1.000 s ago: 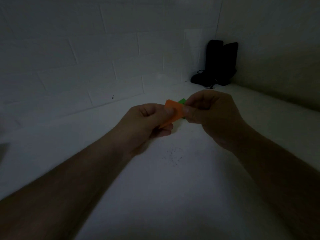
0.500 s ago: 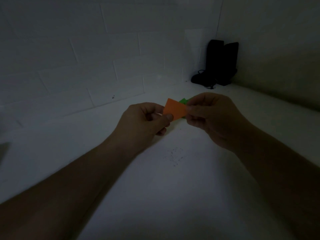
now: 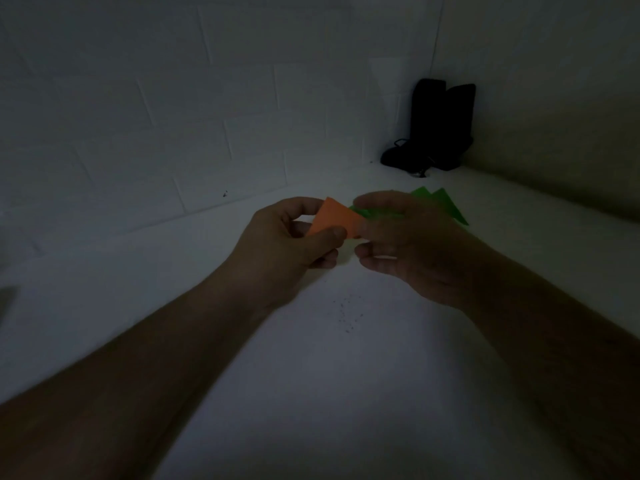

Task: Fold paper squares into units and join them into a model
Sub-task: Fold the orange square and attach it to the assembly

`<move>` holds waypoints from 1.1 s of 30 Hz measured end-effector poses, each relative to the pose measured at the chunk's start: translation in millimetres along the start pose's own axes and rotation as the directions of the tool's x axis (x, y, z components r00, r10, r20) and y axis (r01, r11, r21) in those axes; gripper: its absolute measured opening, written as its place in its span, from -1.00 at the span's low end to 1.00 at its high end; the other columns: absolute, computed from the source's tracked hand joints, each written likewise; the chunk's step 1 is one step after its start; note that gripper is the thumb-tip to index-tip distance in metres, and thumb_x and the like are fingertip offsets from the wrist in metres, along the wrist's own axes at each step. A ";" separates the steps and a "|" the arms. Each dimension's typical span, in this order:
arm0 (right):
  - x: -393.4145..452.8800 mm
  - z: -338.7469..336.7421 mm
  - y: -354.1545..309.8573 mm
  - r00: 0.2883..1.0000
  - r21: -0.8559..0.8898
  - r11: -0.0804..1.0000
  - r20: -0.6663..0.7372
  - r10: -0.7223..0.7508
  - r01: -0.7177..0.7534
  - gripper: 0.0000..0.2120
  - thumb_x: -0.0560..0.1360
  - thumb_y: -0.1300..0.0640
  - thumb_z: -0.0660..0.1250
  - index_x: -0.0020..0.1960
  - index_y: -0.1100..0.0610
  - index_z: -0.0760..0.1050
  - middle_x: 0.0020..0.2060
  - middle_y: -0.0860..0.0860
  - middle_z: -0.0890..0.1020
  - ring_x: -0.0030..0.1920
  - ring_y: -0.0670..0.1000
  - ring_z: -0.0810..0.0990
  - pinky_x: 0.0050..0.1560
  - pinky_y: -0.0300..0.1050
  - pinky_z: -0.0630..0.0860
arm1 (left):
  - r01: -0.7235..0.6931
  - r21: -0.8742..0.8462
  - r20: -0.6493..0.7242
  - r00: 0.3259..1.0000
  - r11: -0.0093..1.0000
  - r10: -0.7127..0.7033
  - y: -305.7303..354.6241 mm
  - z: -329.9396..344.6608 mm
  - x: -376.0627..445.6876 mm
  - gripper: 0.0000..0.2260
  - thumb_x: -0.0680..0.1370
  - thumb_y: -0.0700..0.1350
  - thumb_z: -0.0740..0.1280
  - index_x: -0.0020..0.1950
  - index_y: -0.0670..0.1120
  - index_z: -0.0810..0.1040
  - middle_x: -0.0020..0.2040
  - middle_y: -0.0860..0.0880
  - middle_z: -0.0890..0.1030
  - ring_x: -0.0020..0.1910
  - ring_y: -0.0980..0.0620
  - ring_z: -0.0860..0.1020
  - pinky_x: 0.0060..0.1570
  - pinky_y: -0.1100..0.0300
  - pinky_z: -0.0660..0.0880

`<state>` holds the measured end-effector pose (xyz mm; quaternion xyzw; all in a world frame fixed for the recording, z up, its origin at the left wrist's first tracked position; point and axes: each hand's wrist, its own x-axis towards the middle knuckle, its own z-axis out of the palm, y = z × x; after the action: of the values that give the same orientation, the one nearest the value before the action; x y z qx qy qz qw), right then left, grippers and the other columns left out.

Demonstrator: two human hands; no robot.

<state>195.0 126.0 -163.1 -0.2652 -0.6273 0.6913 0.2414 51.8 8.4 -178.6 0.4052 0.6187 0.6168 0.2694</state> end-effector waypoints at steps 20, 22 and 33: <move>3.4 -0.6 4.9 0.998 -0.155 0.986 0.010 -0.055 0.055 -0.43 0.42 0.47 0.45 0.33 0.05 0.49 0.06 0.20 0.65 0.02 0.18 0.70 -0.04 -0.03 0.70 | 0.001 0.012 0.067 0.998 1.000 -0.002 -1.2 -1.9 -0.3 -0.73 0.53 -0.28 0.47 0.21 -0.11 0.61 -0.19 -0.20 0.72 -0.26 -0.08 0.69 -0.04 0.03 0.68; 3.2 -0.5 4.8 0.998 -0.160 0.985 0.033 -0.055 0.060 -0.46 0.43 0.45 0.45 0.27 0.01 0.49 0.07 0.16 0.63 0.03 0.15 0.68 -0.07 -0.08 0.69 | -0.006 0.025 0.067 0.998 1.000 0.005 -1.8 -2.7 0.3 -0.73 0.53 -0.27 0.48 0.21 -0.10 0.61 -0.20 -0.19 0.72 -0.25 -0.08 0.69 -0.05 0.05 0.68; 7.7 -12.6 5.3 0.998 -0.127 0.990 -0.007 -0.065 0.064 -0.36 0.41 0.43 0.49 0.40 0.05 0.43 -0.24 0.09 0.68 -0.11 0.05 0.72 -0.03 -0.01 0.67 | -0.014 0.043 0.040 0.999 0.999 0.013 -2.9 -6.1 3.3 -0.72 0.52 -0.26 0.49 0.19 -0.05 0.61 -0.18 -0.19 0.73 -0.24 -0.08 0.70 -0.01 -0.01 0.68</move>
<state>197.7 139.9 -169.8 -0.2634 -0.6770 0.6403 0.2497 44.5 8.1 -180.3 0.4273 0.6238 0.5968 0.2685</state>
